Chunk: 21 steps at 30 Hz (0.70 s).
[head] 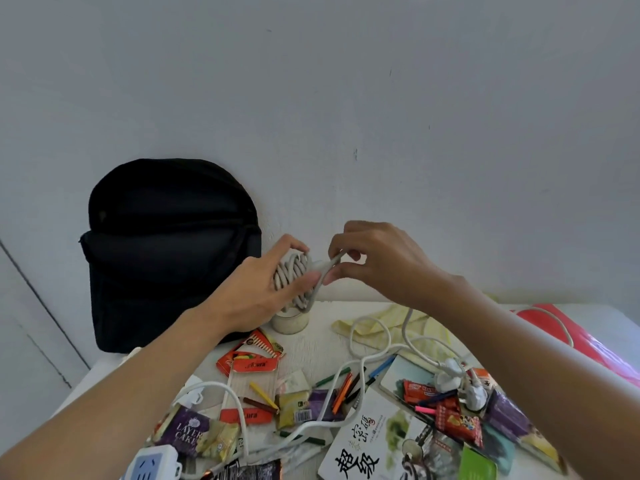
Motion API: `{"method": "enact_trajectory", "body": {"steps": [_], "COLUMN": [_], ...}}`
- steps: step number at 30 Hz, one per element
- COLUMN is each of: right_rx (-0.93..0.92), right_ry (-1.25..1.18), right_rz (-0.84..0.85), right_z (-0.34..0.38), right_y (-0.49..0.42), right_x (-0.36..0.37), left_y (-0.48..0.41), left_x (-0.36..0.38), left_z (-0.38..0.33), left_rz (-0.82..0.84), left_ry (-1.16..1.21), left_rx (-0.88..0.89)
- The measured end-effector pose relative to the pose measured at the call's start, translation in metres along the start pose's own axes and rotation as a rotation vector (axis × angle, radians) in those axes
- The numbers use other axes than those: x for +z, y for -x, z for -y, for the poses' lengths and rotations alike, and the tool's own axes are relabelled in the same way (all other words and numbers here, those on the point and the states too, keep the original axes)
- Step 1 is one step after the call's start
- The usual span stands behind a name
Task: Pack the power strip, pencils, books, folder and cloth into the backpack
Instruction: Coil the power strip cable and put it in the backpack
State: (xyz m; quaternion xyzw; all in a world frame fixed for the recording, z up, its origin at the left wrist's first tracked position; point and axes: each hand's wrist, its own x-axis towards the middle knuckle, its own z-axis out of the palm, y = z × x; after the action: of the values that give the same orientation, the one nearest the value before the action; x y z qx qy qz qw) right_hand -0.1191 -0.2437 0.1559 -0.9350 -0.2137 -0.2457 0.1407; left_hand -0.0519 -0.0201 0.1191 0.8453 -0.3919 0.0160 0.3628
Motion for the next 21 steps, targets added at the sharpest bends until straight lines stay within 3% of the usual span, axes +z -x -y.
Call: {"method": "enact_trajectory", "body": {"steps": [4, 9, 12, 16, 21], "right_rx": [-0.056, -0.020, -0.013, 0.026, 0.222], "right_ry": [-0.198, -0.620, -0.764, -0.895, -1.118], "right_rz": [-0.017, 0.200, 0.234, 0.231, 0.220], "right_z": [0.000, 0.003, -0.001, -0.003, -0.007], "right_y": [-0.005, -0.011, -0.015, -0.017, -0.015], "right_x": [-0.006, -0.020, -0.023, -0.017, 0.012], "left_y": [0.005, 0.008, 0.010, 0.014, 0.016], "left_x": [-0.004, -0.008, -0.010, -0.010, -0.012], "left_z": [-0.011, -0.024, -0.029, -0.032, -0.034], "left_rz": [0.068, 0.233, 0.305, 0.338, 0.263], "left_ry": [0.036, 0.032, 0.069, 0.108, 0.273], "left_rx": [-0.037, -0.077, -0.065, -0.033, 0.019]}}
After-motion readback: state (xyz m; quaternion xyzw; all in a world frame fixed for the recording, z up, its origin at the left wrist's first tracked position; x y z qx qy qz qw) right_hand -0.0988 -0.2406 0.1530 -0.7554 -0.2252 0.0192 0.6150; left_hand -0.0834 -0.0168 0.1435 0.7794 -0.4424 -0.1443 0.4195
